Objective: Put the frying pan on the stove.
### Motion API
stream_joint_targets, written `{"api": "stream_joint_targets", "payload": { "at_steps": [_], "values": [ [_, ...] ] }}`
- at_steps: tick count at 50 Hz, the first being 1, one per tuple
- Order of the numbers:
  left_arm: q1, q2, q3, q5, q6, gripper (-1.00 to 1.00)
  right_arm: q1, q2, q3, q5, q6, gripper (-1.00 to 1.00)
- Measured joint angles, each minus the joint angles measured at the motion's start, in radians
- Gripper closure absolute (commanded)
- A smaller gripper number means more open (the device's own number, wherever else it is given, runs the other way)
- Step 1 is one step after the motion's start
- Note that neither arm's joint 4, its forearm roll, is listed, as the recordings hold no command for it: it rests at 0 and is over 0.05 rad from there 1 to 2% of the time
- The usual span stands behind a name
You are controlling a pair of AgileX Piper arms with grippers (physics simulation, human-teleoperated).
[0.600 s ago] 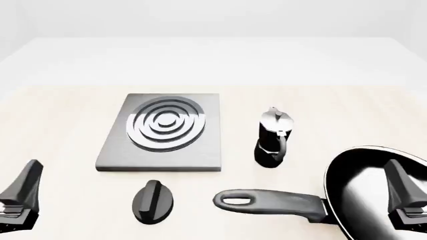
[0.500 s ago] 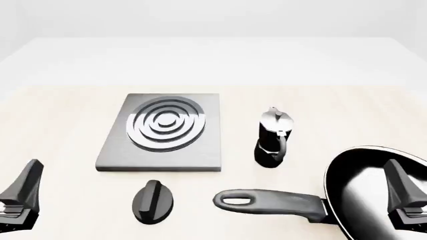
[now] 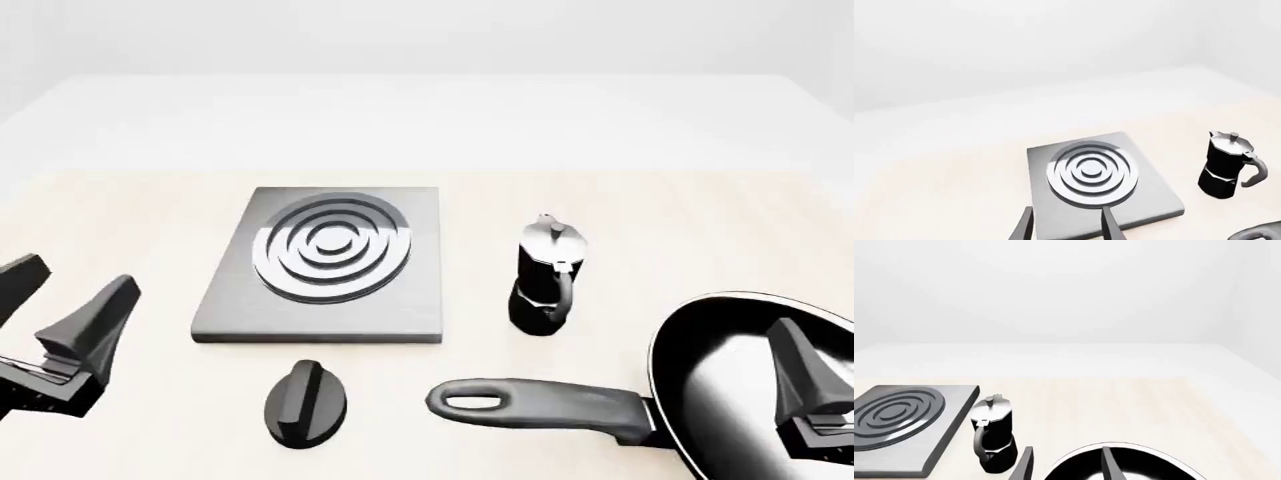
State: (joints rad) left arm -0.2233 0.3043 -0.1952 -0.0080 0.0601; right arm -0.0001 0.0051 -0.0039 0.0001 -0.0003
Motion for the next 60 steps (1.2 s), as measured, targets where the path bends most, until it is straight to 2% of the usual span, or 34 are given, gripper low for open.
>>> {"api": "stream_joint_targets", "payload": {
  "at_steps": [15, 40, 60],
  "values": [
    [-0.159, 0.21, -0.238, 0.17, 0.065, -1.0, 0.0, 0.0, -0.001, 0.001, 0.0, -1.0],
    [-0.403, 0.444, -0.552, 0.51, 0.172, -1.0, 0.0, 0.001, -0.002, 0.001, 0.0, -1.0],
    [-0.573, 0.645, -0.82, 0.769, 0.185, -1.0, 0.0, 0.001, -0.002, 0.001, 0.0, -1.0]
  ]
}}
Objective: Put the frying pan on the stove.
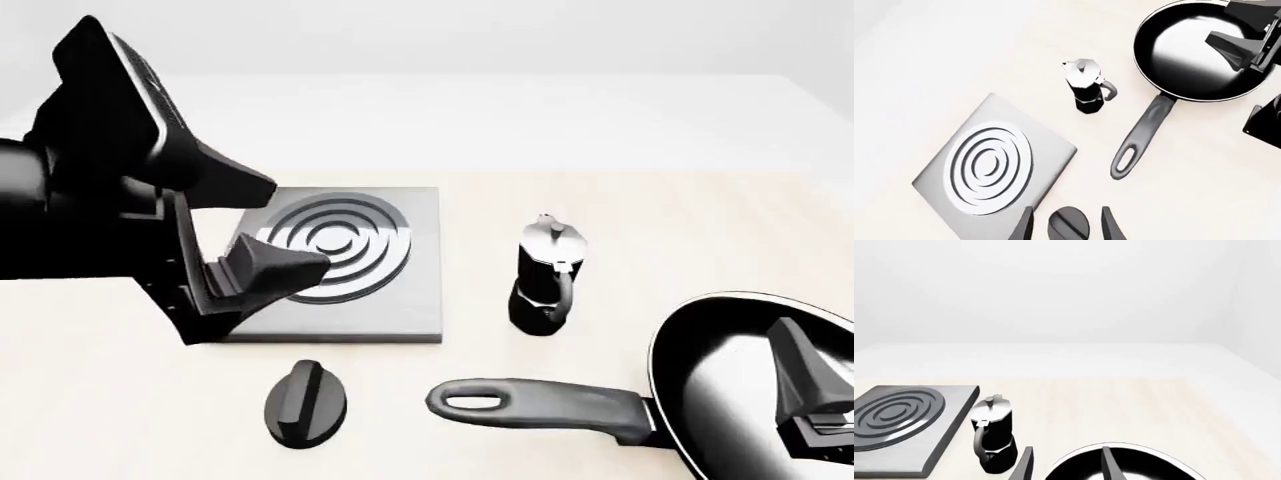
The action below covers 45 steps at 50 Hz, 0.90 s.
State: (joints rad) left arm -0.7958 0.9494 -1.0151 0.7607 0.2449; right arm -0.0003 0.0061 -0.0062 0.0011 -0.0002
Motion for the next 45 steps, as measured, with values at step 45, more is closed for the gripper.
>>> {"api": "stream_joint_targets", "payload": {
  "at_steps": [45],
  "values": [
    [-0.238, 0.378, -0.397, 0.389, -0.044, -1.0, 0.0, 0.0, 0.0, 0.0, 0.0, -1.0]
  ]
}}
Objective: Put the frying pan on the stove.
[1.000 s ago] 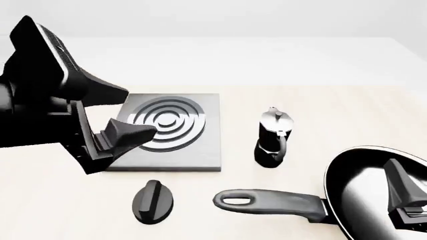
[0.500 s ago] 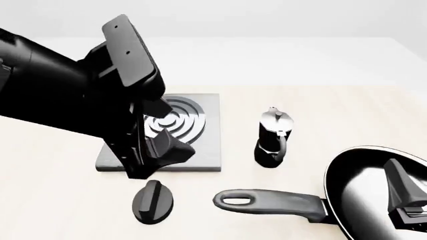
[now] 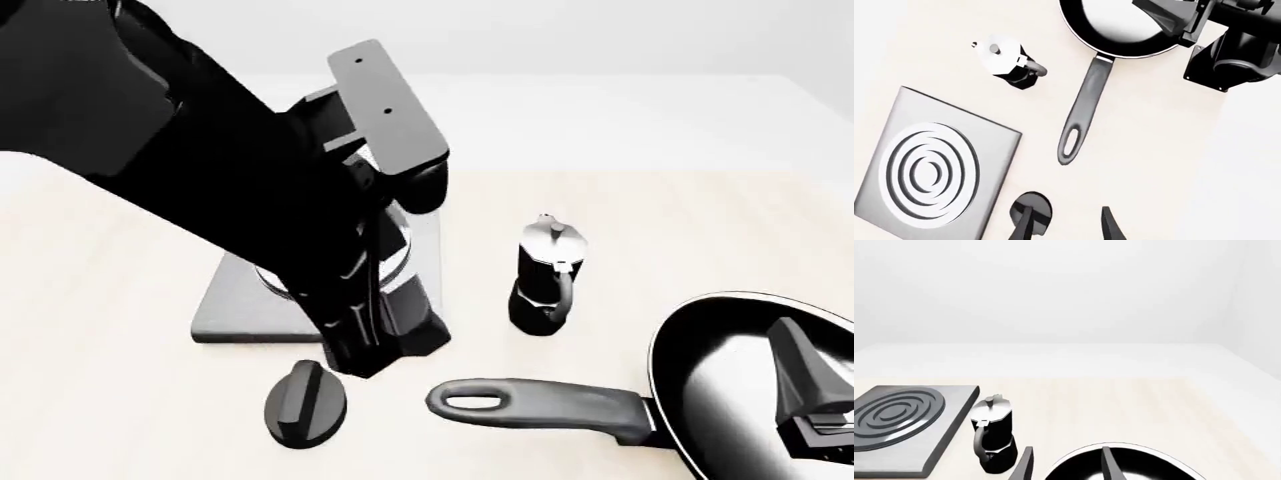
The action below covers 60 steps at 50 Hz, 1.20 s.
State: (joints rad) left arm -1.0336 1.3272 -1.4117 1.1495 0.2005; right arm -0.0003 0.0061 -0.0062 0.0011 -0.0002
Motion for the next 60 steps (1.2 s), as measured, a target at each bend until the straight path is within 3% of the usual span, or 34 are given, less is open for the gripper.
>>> {"api": "stream_joint_targets", "payload": {
  "at_steps": [26, 60],
  "values": [
    [-0.001, 0.125, -0.095, 0.014, 0.061, -1.0, 0.0, 0.0, 0.0, 0.0, 0.0, -1.0],
    [-0.027, 0.199, -0.053, -0.082, 0.065, -1.0, 0.0, 0.0, 0.0, 0.0, 0.0, -1.0]
  ]
}}
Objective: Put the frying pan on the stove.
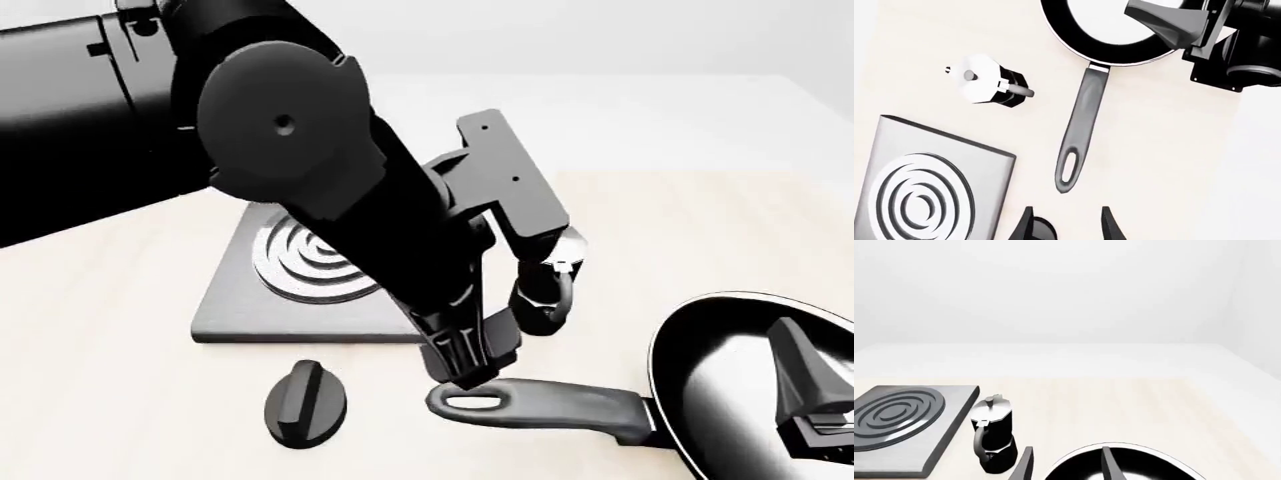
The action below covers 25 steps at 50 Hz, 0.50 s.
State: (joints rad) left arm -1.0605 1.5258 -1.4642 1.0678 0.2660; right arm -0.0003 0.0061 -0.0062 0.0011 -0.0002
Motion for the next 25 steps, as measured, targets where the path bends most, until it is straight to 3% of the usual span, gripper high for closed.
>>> {"api": "stream_joint_targets", "payload": {
  "at_steps": [25],
  "values": [
    [-0.039, -0.015, 0.136, -0.108, -0.036, -1.0, 0.0, 0.0, 0.0, 0.0, 0.0, -1.0]
  ]
}}
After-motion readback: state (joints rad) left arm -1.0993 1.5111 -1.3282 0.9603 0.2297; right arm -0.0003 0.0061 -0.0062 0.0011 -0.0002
